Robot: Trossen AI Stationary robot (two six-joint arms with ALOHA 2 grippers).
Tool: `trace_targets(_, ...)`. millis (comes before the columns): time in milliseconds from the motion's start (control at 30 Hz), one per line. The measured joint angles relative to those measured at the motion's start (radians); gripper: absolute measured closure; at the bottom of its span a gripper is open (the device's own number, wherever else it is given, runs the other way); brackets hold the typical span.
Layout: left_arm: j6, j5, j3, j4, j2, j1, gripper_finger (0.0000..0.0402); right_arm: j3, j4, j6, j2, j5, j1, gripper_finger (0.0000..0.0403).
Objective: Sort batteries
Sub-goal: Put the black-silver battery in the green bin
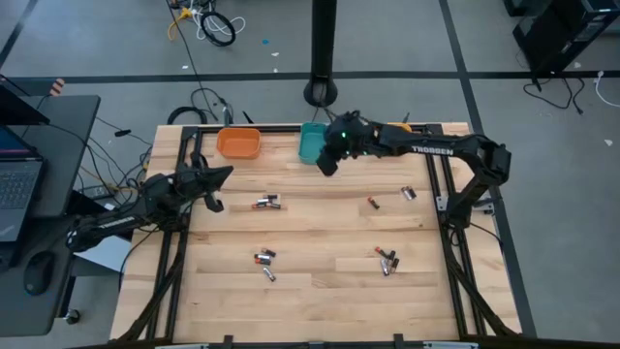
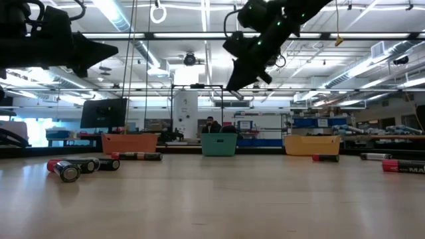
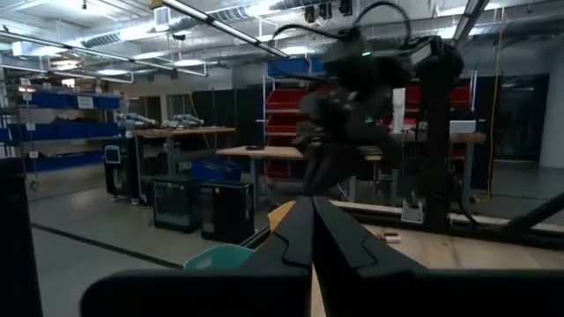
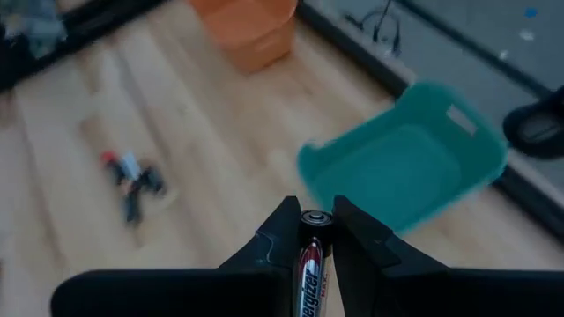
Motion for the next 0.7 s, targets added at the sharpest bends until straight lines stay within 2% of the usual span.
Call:
trace_targets(233,0.0,0.006,0.0,0.01,0.0,-0.001,0.0391,0.154,-0.052,-0.109,0.178,-0.06,-0.114,0.0349)
trace_targets(533,0.0,0.006,0.0,0.019,0.0,-0.001,0.0391,0.503,-0.305,-0.327,0.487,-0.104,-0.2,0.0349)
trace_targets(700,0.0,0.006,0.0,0.02,0.0,-0.001,0.0391,0.64,-0.418,-0.399,0.605,-0.108,-0.217,0.0349)
